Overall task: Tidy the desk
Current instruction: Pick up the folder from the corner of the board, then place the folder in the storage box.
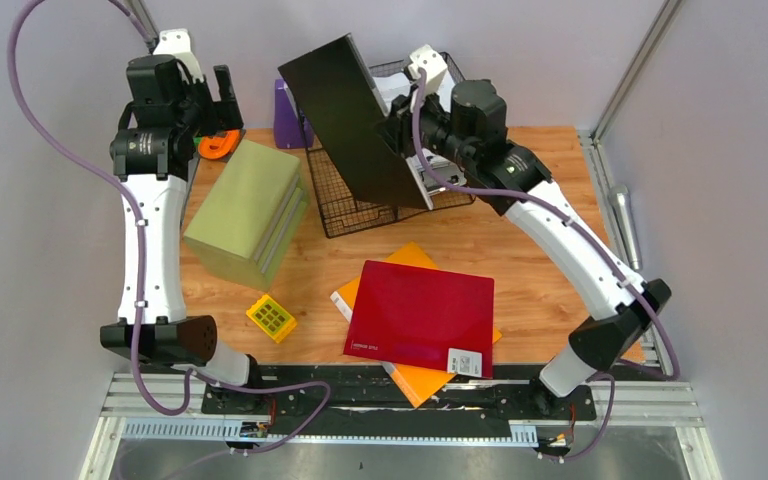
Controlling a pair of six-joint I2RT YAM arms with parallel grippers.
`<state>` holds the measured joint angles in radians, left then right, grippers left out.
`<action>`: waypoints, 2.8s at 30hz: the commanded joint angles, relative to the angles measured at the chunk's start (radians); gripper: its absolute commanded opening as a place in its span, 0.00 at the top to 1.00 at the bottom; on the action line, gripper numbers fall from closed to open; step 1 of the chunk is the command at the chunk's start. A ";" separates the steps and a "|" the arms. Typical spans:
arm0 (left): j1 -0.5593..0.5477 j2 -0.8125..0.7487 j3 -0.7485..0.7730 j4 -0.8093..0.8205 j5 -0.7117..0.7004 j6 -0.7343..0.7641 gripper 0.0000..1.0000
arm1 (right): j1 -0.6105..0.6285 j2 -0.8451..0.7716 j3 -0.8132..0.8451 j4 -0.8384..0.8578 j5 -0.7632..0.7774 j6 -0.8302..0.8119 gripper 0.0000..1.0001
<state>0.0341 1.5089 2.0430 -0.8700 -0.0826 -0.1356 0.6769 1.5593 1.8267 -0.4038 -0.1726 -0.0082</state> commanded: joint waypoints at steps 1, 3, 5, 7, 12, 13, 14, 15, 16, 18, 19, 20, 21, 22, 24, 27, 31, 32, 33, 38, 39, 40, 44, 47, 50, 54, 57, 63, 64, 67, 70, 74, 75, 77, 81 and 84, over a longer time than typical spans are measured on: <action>0.001 -0.048 -0.080 0.078 -0.020 0.007 0.00 | -0.006 0.078 0.125 0.161 -0.038 0.057 0.85; 0.001 -0.050 -0.097 0.085 0.009 0.007 0.00 | -0.005 0.117 0.154 0.175 -0.022 0.050 0.99; 0.000 -0.051 -0.107 0.091 0.060 0.006 0.00 | -0.006 0.151 0.166 0.198 0.035 0.046 1.00; 0.002 -0.057 -0.127 0.107 0.112 0.000 0.00 | -0.007 0.174 0.157 0.243 0.092 0.020 1.00; 0.001 -0.092 -0.196 0.187 0.174 -0.014 0.00 | -0.011 0.222 0.183 0.346 0.260 0.012 1.00; 0.001 -0.106 -0.219 0.198 0.196 -0.014 0.00 | -0.013 0.235 0.200 0.353 0.278 0.012 1.00; 0.001 -0.112 -0.232 0.224 0.217 -0.015 0.00 | -0.013 0.251 0.226 0.362 0.306 0.012 1.00; 0.000 -0.129 -0.255 0.235 0.227 -0.017 0.00 | -0.013 0.261 0.244 0.370 0.326 0.011 1.00; 0.001 -0.136 -0.268 0.261 0.247 -0.020 0.00 | -0.013 0.270 0.257 0.379 0.341 0.012 1.00; 0.001 -0.158 -0.309 0.292 0.283 -0.021 0.00 | -0.013 0.278 0.261 0.420 0.378 0.020 1.00; 0.001 -0.162 -0.316 0.304 0.296 -0.022 0.00 | -0.013 0.279 0.259 0.440 0.389 0.022 1.00; 0.000 -0.167 -0.327 0.307 0.323 -0.021 0.00 | -0.013 0.282 0.256 0.455 0.396 0.020 1.00; 0.001 -0.168 -0.332 0.310 0.332 -0.022 0.00 | -0.013 0.287 0.253 0.466 0.401 0.020 1.00; 0.001 -0.171 -0.342 0.311 0.348 -0.022 0.00 | -0.013 0.292 0.246 0.476 0.407 0.023 1.00; 0.001 -0.181 -0.364 0.320 0.366 -0.019 0.00 | -0.011 0.305 0.229 0.493 0.423 0.026 1.00; 0.001 -0.206 -0.403 0.353 0.384 -0.012 0.00 | -0.002 0.332 0.205 0.551 0.481 0.030 1.00; 0.000 -0.238 -0.458 0.399 0.386 0.000 0.00 | 0.022 0.382 0.185 0.669 0.536 -0.045 1.00; 0.000 -0.241 -0.473 0.410 0.386 0.003 0.00 | 0.028 0.397 0.180 0.708 0.552 -0.066 1.00; 0.001 -0.247 -0.485 0.415 0.386 0.002 0.00 | 0.030 0.414 0.181 0.737 0.568 -0.078 1.00; 0.000 -0.259 -0.520 0.453 0.401 -0.007 0.00 | 0.030 0.516 0.216 0.834 0.616 -0.115 1.00; 0.001 -0.259 -0.531 0.459 0.405 -0.009 0.00 | 0.030 0.535 0.223 0.858 0.619 -0.124 1.00; 0.001 -0.259 -0.536 0.472 0.406 -0.013 0.00 | 0.029 0.554 0.231 0.878 0.618 -0.133 1.00; 0.001 -0.243 -0.555 0.492 0.413 -0.020 0.00 | 0.029 0.592 0.205 0.990 0.661 -0.140 1.00; 0.001 -0.230 -0.563 0.503 0.429 -0.032 0.00 | 0.032 0.603 0.143 1.073 0.700 -0.155 1.00; 0.001 -0.212 -0.563 0.510 0.452 -0.045 0.00 | 0.033 0.617 0.096 1.117 0.719 -0.177 1.00; 0.000 -0.195 -0.555 0.511 0.463 -0.058 0.00 | 0.037 0.619 0.069 1.083 0.730 -0.175 0.89; 0.000 -0.191 -0.554 0.514 0.465 -0.062 0.00 | 0.049 0.606 0.045 1.013 0.733 -0.162 0.76; 0.000 -0.191 -0.554 0.515 0.465 -0.062 0.00 | 0.073 0.559 -0.048 0.961 0.742 -0.155 0.73; 0.000 -0.192 -0.554 0.514 0.465 -0.060 0.00 | 0.076 0.552 -0.056 0.947 0.746 -0.151 0.73; 0.001 -0.199 -0.561 0.514 0.464 -0.058 0.00 | 0.079 0.540 -0.062 0.888 0.750 -0.131 0.70; 0.001 -0.206 -0.566 0.510 0.465 -0.053 0.00 | 0.079 0.526 -0.059 0.836 0.747 -0.125 0.64; 0.000 -0.216 -0.568 0.495 0.468 -0.038 0.00 | 0.077 0.499 -0.012 0.722 0.693 -0.129 0.54; 0.000 -0.218 -0.569 0.494 0.468 -0.033 0.00 | 0.076 0.493 0.009 0.676 0.671 -0.125 0.51; 0.000 -0.222 -0.572 0.488 0.466 -0.027 0.00 | 0.072 0.484 0.045 0.590 0.625 -0.114 0.46; 0.001 -0.230 -0.587 0.489 0.463 -0.023 0.00 | 0.067 0.448 0.049 0.539 0.553 -0.137 0.41; 0.001 -0.230 -0.596 0.490 0.460 -0.020 0.00 | 0.060 0.436 0.050 0.530 0.514 -0.160 0.39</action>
<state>0.0341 1.3132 1.4586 -0.4007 0.3687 -0.1730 0.7509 2.0754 1.8263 0.1650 0.4160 -0.1421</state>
